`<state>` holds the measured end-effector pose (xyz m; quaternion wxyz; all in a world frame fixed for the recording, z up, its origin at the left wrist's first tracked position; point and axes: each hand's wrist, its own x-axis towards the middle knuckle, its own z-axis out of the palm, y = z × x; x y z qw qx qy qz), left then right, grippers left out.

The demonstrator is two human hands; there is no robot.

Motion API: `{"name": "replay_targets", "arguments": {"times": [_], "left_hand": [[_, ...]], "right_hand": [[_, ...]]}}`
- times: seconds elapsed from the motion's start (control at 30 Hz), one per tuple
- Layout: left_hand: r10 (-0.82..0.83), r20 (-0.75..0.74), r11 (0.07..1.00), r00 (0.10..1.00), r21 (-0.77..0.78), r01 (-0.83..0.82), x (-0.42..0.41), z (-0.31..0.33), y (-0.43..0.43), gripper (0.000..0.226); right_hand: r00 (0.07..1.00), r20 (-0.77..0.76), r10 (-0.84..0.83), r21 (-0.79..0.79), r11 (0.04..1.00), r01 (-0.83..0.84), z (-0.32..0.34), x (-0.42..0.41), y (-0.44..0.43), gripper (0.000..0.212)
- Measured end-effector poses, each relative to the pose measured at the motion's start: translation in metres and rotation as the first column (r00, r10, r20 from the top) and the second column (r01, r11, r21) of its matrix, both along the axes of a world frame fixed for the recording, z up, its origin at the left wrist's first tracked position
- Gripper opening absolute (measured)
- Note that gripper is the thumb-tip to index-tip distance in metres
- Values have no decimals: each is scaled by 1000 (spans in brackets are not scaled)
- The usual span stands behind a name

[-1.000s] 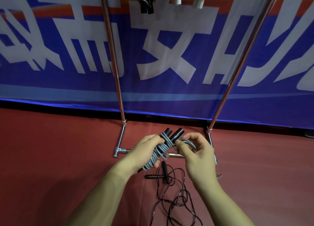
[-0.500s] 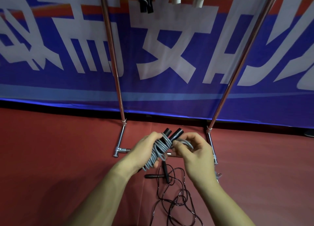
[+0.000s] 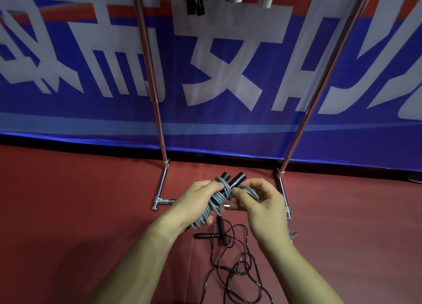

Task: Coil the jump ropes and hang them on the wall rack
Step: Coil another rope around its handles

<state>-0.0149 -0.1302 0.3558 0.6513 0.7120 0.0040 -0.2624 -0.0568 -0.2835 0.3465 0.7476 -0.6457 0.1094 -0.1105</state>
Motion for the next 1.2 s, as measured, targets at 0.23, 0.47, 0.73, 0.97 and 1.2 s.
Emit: {"name": "replay_targets", "arguments": {"times": [0.23, 0.47, 0.73, 0.97, 1.2], "left_hand": [[20, 14, 994, 1000, 103, -21, -1, 2, -1, 35], [117, -73, 986, 990, 129, -107, -3, 6, -6, 32], [62, -20, 994, 998, 97, -59, -3, 2, -12, 26], [60, 50, 977, 997, 204, -69, -9, -1, -21, 31], [109, 47, 982, 993, 149, -115, -9, 3, -18, 31]], "right_hand": [[998, -21, 56, -40, 998, -57, 2, 1, -2, 9], [984, -74, 159, 104, 983, -151, 8, -1, 0, 4], [970, -140, -197, 286, 930, 230, 5, 1, 13, 25], [952, -19, -305, -94, 949, 302, -5, -3, 15, 13], [996, 16, -90, -244, 966, 91, 5, -4, 12, 22]]}}
